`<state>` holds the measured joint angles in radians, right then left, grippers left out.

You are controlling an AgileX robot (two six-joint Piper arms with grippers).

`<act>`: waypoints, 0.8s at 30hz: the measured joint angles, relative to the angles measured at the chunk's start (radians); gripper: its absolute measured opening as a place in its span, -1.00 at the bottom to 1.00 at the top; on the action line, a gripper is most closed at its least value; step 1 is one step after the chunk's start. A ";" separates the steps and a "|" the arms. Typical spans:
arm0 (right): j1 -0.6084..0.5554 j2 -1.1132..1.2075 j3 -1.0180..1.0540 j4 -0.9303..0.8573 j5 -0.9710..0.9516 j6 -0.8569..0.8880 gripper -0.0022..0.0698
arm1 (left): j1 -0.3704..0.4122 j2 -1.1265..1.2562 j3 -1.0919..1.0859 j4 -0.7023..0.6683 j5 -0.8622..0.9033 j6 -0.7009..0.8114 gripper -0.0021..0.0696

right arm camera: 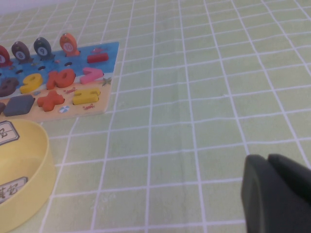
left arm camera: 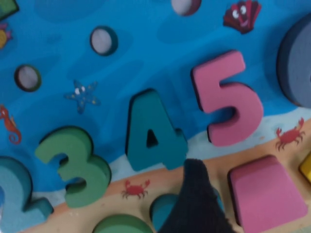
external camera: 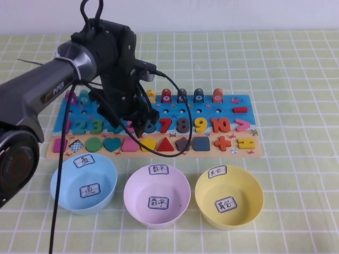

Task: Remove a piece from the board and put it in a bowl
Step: Pick up the "number 5"

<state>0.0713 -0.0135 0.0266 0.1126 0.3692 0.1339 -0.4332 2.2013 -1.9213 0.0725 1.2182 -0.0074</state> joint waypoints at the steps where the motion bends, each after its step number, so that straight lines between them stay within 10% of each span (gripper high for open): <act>1: 0.000 0.000 0.000 0.000 0.000 0.000 -0.99 | 0.000 0.000 0.000 0.000 -0.007 0.000 0.31; 24: 0.000 0.000 0.000 0.000 0.000 0.000 -0.99 | 0.040 0.001 0.000 -0.034 -0.093 -0.016 0.16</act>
<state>0.0713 -0.0135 0.0266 0.1126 0.3692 0.1339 -0.3929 2.2018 -1.9213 0.0384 1.1253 -0.0233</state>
